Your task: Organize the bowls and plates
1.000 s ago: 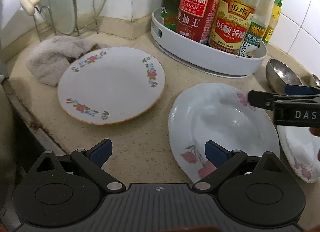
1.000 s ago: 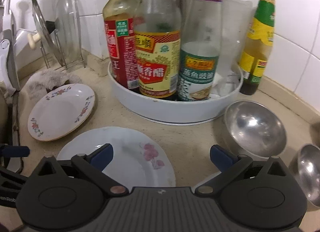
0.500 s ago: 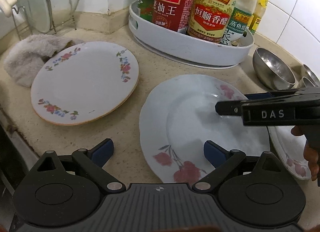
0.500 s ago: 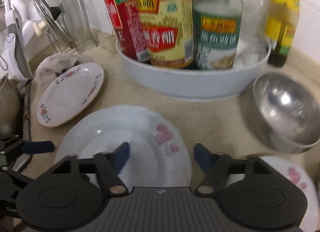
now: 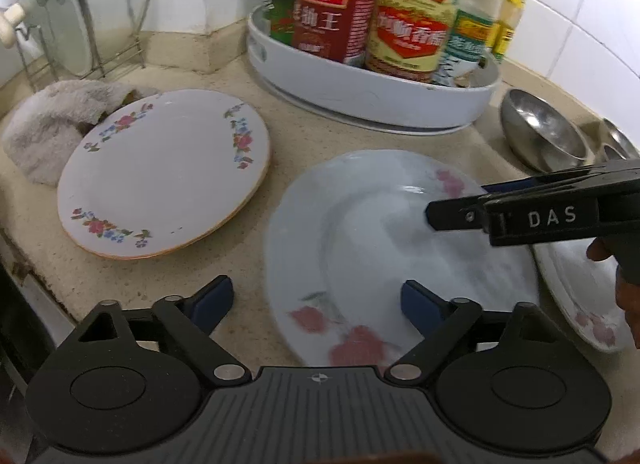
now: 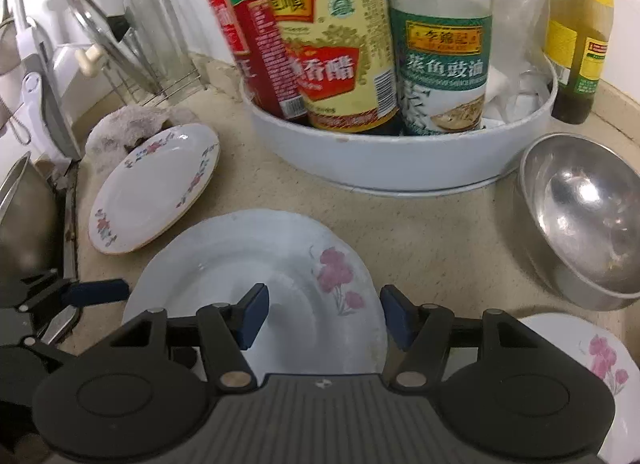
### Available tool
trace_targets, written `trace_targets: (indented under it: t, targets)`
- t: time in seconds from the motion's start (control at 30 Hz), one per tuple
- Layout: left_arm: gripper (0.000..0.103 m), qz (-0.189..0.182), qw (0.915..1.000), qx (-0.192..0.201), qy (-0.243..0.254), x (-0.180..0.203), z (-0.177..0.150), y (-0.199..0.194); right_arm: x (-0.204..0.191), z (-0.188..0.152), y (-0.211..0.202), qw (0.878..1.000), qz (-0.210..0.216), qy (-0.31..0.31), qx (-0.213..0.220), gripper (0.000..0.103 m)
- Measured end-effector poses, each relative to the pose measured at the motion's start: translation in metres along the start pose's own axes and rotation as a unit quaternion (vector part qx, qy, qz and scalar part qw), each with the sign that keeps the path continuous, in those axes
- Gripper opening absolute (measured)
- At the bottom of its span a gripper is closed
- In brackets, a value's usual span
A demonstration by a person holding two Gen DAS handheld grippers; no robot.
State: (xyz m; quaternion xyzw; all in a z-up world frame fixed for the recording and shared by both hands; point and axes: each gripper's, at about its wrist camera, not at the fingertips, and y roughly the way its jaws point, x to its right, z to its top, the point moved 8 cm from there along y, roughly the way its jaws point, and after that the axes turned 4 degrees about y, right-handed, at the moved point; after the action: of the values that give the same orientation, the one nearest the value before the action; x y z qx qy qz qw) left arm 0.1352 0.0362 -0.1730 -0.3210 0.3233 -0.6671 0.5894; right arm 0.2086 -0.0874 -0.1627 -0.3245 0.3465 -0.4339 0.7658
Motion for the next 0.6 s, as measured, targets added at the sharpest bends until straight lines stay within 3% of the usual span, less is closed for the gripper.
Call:
trace_targets:
  t: [0.1, 0.27, 0.6]
  targets:
    - [0.092, -0.004, 0.9999, 0.003, 0.016, 0.007, -0.003, -0.001, -0.005, -0.007, -0.004, 1.0, 0.022, 0.008, -0.011, 0.058]
    - [0.08, -0.016, 0.9998, 0.003, 0.01, 0.007, -0.001, -0.004, 0.002, -0.019, -0.016, 0.999, 0.005, 0.039, -0.016, 0.048]
    - [0.076, -0.033, 0.9992, 0.007, 0.021, 0.01, 0.0, -0.009, 0.0, -0.038, -0.042, 0.998, -0.007, 0.064, -0.005, 0.044]
